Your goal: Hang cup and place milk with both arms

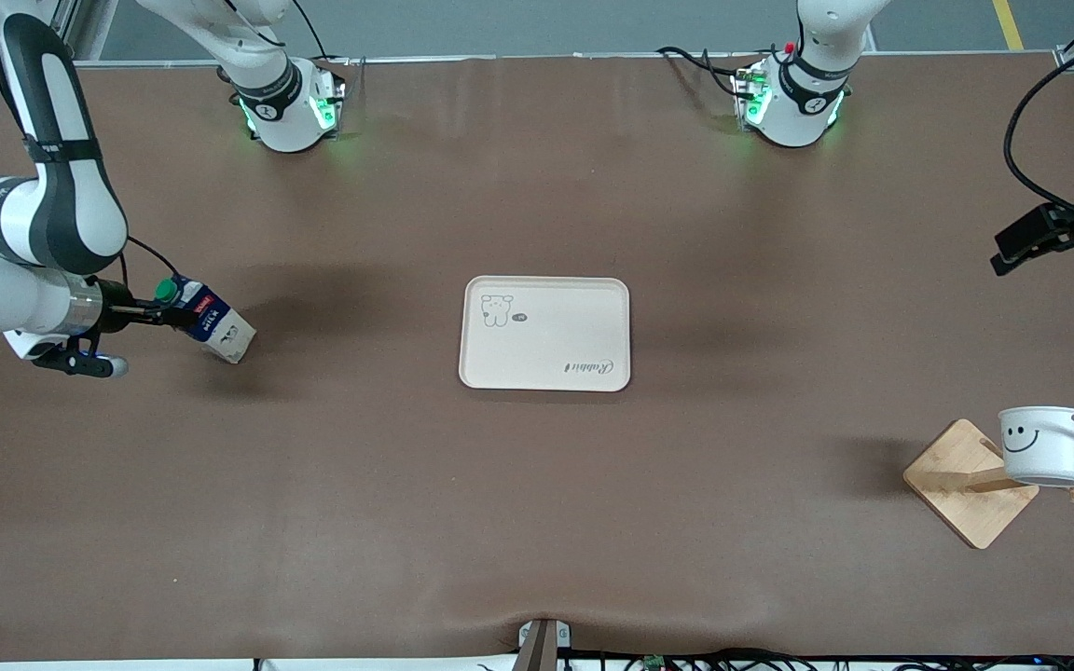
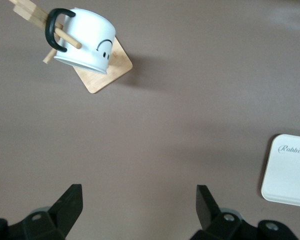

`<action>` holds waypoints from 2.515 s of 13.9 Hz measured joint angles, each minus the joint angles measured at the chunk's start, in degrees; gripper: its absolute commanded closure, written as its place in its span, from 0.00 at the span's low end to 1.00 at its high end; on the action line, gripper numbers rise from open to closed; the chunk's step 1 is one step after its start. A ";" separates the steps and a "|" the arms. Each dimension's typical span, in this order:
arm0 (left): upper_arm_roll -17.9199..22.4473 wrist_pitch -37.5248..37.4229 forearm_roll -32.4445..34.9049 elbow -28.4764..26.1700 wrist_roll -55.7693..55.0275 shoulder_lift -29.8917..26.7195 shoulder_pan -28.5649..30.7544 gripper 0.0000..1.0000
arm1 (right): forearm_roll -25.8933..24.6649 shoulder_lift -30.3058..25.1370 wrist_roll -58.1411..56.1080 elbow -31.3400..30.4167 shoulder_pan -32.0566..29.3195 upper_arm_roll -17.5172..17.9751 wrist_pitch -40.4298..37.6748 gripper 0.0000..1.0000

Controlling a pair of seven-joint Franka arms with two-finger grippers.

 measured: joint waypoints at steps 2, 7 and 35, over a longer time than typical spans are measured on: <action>7.85 -0.86 -1.28 0.00 -0.07 -0.98 -8.14 0.00 | 0.00 0.00 0.00 0.00 0.00 0.07 0.00 0.00; 25.52 -2.85 -2.30 -0.02 -0.05 -2.80 -25.65 0.00 | 0.00 0.01 -0.05 0.28 0.00 0.32 0.18 0.00; 27.80 -3.24 -2.45 -0.84 0.17 -3.43 -28.26 0.00 | -3.31 -13.69 -1.98 29.79 0.82 1.58 -32.54 0.00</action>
